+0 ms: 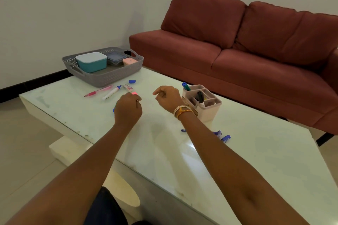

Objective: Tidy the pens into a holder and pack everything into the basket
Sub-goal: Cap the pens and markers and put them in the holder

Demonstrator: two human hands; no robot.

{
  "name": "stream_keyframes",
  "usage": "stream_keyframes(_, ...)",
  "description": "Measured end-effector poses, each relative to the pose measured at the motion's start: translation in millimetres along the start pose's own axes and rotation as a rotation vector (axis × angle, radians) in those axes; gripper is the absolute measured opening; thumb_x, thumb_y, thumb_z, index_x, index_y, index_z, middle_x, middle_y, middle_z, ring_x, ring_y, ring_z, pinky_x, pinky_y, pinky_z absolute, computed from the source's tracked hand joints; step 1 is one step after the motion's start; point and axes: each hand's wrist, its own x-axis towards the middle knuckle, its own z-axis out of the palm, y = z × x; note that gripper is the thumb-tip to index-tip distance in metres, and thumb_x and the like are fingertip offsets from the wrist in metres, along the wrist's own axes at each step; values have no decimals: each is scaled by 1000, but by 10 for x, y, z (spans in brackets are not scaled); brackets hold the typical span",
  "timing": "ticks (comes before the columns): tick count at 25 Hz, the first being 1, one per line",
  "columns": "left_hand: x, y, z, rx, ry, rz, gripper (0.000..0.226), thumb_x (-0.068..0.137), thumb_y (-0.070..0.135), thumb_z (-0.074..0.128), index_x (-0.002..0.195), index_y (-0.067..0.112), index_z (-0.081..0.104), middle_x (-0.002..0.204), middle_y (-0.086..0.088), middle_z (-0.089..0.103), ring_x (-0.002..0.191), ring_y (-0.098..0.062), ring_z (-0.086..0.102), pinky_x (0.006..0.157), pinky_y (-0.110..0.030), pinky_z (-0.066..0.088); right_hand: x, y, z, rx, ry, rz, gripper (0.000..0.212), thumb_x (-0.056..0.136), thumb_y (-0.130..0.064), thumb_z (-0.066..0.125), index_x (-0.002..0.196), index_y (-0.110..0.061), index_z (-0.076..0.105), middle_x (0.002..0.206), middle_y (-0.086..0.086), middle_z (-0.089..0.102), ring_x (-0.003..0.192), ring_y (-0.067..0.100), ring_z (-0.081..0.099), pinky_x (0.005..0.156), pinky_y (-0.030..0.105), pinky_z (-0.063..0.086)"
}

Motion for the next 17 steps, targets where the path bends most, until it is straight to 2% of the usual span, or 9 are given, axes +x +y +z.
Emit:
stream_keyframes(2, 61, -148, -57, 84, 71, -170, 28, 85, 11, 60, 112, 8, 66, 106, -15, 65, 96, -31, 60, 81, -37, 49, 151, 11, 247, -21, -90, 43, 29, 87, -4, 51, 109, -14, 68, 109, 12, 68, 105, 28, 62, 93, 33, 50)
stream_keyframes(4, 107, -287, -96, 76, 61, -412, 39, 86, 26, 63, 121, 8, 59, 114, -18, 57, 104, -34, 55, 86, -41, 47, 303, -47, 466, -66, -212, 53, 38, 91, -9, 55, 130, -13, 55, 131, 13, 56, 123, 27, 52, 105, 31, 39)
stream_keyframes(6, 119, -384, -72, 12, 30, -497, 48, 84, 38, 65, 120, 8, 56, 115, -18, 55, 106, -36, 53, 88, -44, 45, 443, -147, 643, -133, -317, 38, 49, 95, -15, 54, 142, -16, 42, 146, 11, 43, 133, 25, 43, 111, 32, 31)
stream_keyframes(10, 22, -401, 8, 105, 84, -340, 53, 74, 57, 67, 89, 7, 58, 88, -13, 55, 81, -29, 54, 68, -39, 46, 657, -140, 896, -364, -416, -36, 49, 97, -19, 46, 145, -25, 37, 147, 9, 43, 131, 30, 44, 112, 39, 36)
stream_keyframes(12, -28, -381, 22, 190, 11, -284, 59, 75, 63, 61, 78, 4, 62, 75, -13, 55, 71, -30, 53, 59, -35, 40, 666, -63, 916, -477, -414, -52, 45, 97, -22, 46, 142, -27, 41, 142, 9, 47, 128, 30, 46, 110, 41, 38)
stream_keyframes(14, -54, -357, 28, 234, -57, -274, 59, 76, 61, 59, 77, 2, 63, 72, -13, 55, 68, -32, 55, 57, -33, 36, 609, 28, 889, -479, -353, -54, 41, 96, -22, 50, 137, -23, 48, 134, 11, 54, 123, 30, 50, 108, 39, 40)
stream_keyframes(17, -97, -301, 19, 238, -83, -265, 49, 78, 48, 64, 89, 1, 58, 80, -17, 61, 74, -36, 59, 61, -35, 40, 454, 168, 793, -361, -229, 18, 30, 91, -25, 59, 120, -16, 58, 119, 12, 61, 111, 29, 57, 98, 35, 48)
